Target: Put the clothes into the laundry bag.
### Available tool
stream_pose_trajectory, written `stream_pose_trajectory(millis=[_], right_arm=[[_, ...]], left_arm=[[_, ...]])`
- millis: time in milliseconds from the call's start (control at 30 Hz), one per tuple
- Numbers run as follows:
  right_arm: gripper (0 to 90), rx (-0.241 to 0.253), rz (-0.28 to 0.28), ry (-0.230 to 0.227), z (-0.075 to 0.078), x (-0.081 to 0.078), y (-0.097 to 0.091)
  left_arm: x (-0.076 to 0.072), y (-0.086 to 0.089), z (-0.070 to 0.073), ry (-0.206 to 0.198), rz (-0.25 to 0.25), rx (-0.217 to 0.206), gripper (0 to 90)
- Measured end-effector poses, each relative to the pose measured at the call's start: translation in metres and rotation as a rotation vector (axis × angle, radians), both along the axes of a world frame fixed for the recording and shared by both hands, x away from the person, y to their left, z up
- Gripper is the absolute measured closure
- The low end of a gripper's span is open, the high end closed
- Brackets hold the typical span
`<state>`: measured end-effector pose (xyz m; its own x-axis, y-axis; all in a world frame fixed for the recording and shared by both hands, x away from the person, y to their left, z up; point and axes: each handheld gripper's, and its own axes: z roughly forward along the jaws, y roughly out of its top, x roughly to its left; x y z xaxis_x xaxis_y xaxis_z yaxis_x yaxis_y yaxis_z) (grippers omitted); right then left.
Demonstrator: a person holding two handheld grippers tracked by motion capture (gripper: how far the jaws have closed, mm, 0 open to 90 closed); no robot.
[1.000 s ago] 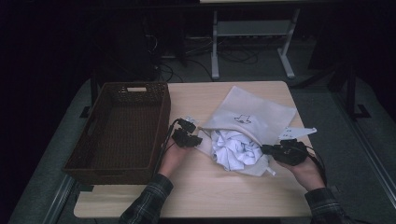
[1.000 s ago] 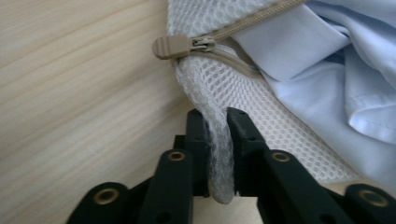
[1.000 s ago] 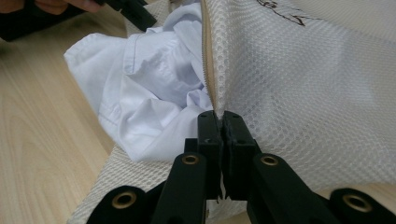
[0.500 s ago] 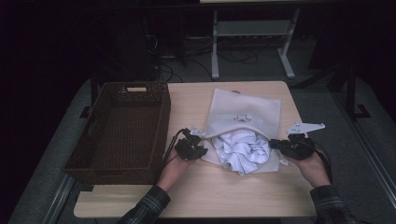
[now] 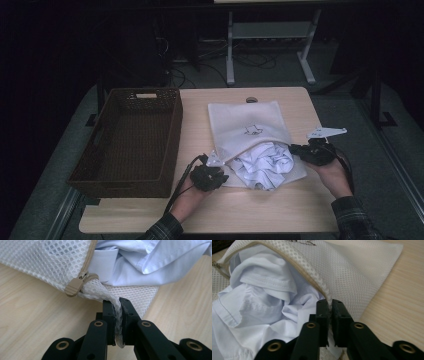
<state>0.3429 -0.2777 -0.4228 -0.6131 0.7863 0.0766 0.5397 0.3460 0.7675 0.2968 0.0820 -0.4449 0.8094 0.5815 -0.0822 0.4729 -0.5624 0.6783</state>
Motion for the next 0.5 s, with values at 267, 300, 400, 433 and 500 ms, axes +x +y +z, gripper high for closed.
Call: stream_pose_trajectory(millis=[267,300,400,433,500], right_arm=[[48.6,0.063,0.045,-0.02,0.021,-0.03,0.006],[46.1,0.08,0.055,-0.008,0.021,-0.034,0.008],[45.3,0.108,0.095,0.03,0.019,-0.045,0.017],[45.2,0.103,0.111,0.033,0.018,-0.05,0.021],[44.4,0.09,0.137,0.037,0.016,-0.059,0.029]], left_arm=[[-0.004,0.003,-0.004,0.01,-0.015,-0.029,83.9],[-0.004,0.004,-0.004,0.011,-0.016,-0.028,83.9],[-0.004,0.004,-0.005,0.011,-0.018,-0.027,83.9],[-0.004,0.004,-0.005,0.011,-0.019,-0.026,83.9],[-0.004,0.005,-0.005,0.015,-0.019,-0.026,83.8]])
